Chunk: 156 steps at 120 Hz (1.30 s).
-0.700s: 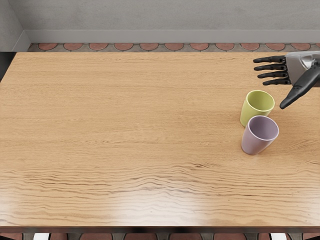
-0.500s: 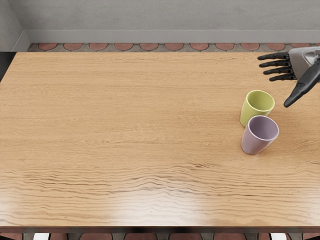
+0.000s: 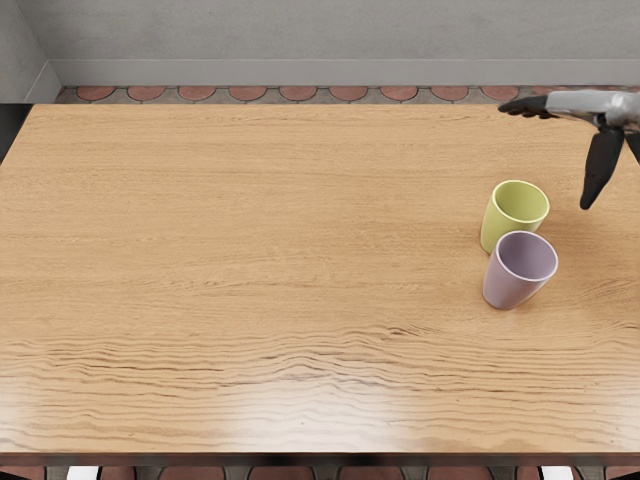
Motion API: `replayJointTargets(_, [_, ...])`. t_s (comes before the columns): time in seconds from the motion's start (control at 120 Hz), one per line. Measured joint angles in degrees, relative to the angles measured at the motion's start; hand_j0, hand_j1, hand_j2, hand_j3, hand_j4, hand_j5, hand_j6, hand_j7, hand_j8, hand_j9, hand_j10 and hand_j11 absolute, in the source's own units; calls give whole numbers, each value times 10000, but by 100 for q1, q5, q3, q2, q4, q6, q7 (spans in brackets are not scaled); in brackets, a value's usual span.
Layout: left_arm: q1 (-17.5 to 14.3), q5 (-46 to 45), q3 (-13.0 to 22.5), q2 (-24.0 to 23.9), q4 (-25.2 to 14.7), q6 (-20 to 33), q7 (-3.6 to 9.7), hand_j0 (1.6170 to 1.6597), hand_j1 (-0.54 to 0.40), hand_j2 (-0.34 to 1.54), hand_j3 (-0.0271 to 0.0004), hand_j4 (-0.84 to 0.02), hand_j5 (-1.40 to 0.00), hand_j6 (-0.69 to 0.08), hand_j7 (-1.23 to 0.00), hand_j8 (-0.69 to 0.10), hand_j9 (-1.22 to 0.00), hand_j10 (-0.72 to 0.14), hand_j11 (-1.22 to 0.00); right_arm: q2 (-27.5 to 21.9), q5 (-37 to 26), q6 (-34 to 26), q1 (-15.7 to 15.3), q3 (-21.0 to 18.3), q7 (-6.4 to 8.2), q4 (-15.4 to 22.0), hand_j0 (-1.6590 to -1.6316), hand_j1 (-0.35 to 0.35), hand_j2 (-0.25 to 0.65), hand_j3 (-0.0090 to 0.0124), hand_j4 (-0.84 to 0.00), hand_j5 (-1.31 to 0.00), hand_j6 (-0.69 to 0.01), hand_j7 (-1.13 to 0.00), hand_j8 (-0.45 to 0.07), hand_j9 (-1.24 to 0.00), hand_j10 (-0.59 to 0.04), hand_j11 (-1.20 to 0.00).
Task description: Pick up cup and place in cup with right hand
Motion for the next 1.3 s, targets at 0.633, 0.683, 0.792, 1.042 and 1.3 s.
replayJointTargets(0.633, [0,0,0,0,0,0,-3,16581,3489,1,-1,0,-2,0,-2,0,-2,0,-2,110,-800,-1807,212,-1869,1304,-24,-16581,-2326,-173,0,-1068,-1301,-1095,-1289,-1073,-1298,-1050,-1295])
replayJointTargets(0.683, [0,0,0,0,0,0,-4,16581,3489,1,-1,0,-2,0,-2,0,-2,0,-2,115,-800,-1983,113,-1905,1305,-26,-16581,-2224,-188,0,-1155,-1412,-1183,-1401,-1160,-1409,-1137,-1407])
replayJointTargets(0.792, [0,0,-1,0,0,0,-4,16581,3489,1,-1,0,-2,-1,-2,0,-2,0,-2,136,-800,-2197,-56,-1945,1306,-27,-16581,-1916,-233,0,-1422,-1752,-1451,-1739,-1427,-1748,-1402,-1746])
replayJointTargets(1.042, [0,0,-1,0,0,0,-4,16581,3489,1,-1,0,-3,0,-2,0,-2,0,-2,228,-801,-2309,-198,-1996,1298,-35,-16581,-911,-393,0,-2266,-2846,-2296,-2833,-2271,-2843,-2246,-2840])
replayJointTargets(1.3, [0,0,-1,0,0,0,-1,16581,3489,1,-1,0,-2,0,-2,0,-2,0,-2,221,-776,-2304,-171,-1956,1270,-58,-16579,486,-379,0,-3482,-4457,-3513,-4435,-3482,-4458,-3464,-4456])
